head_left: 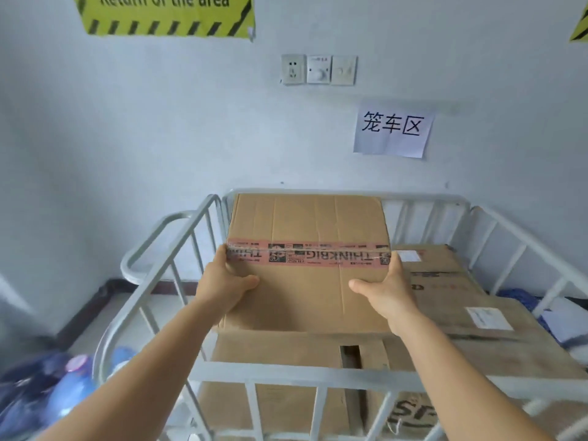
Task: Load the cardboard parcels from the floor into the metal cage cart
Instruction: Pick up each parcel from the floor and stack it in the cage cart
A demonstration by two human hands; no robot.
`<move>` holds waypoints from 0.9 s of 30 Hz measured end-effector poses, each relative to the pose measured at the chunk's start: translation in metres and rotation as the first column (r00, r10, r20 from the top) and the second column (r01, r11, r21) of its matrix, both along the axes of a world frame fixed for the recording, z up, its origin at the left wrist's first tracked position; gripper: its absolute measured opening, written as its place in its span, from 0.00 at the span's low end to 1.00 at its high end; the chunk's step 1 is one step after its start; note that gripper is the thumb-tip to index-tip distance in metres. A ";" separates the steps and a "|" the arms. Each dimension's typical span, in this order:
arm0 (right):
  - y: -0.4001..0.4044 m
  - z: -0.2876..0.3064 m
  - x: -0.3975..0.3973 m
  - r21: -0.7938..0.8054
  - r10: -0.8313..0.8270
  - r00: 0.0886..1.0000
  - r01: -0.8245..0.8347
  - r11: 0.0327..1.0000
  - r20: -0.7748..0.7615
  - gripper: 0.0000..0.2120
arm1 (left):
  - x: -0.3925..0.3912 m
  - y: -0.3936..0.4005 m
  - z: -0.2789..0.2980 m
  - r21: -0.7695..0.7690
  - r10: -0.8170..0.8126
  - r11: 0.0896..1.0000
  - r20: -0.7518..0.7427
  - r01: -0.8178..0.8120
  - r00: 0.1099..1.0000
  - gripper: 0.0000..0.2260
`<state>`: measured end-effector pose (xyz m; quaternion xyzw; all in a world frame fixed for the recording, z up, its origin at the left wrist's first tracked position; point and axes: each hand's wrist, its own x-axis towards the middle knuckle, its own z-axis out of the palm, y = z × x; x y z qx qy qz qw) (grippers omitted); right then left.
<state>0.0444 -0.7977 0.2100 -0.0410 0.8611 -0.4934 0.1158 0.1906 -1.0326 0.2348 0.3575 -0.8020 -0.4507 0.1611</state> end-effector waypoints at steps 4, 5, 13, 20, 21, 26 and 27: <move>-0.041 -0.037 -0.022 -0.004 0.084 0.987 -0.084 0.996 0.133 0.53 | -0.011 -0.035 -0.026 0.005 0.054 0.998 0.120 -0.055 0.991 0.26; -0.050 -0.048 -0.028 -0.010 0.099 0.979 -0.098 0.995 0.176 0.54 | -0.015 -0.042 -0.032 0.007 0.060 0.998 0.152 -0.062 0.987 0.27; -0.099 -0.115 -0.060 0.155 0.161 0.936 -0.218 0.964 0.314 0.48 | -0.034 -0.083 -0.099 0.101 0.113 0.983 0.321 -0.153 0.940 0.27; -0.132 -0.161 -0.062 0.228 0.176 0.893 -0.289 0.930 0.415 0.45 | -0.036 -0.117 -0.159 0.145 0.103 0.972 0.454 -0.187 0.885 0.29; -0.137 -0.168 -0.060 0.238 0.165 0.887 -0.288 0.928 0.431 0.44 | -0.037 -0.123 -0.167 0.149 0.091 0.972 0.473 -0.182 0.876 0.30; -0.167 -0.203 -0.046 0.282 0.072 0.870 -0.236 0.930 0.488 0.33 | -0.033 -0.157 -0.210 0.164 0.016 0.978 0.554 -0.128 0.832 0.30; -0.174 -0.210 -0.043 0.289 0.055 0.867 -0.225 0.931 0.495 0.32 | -0.032 -0.164 -0.219 0.171 0.006 0.978 0.558 -0.122 0.830 0.30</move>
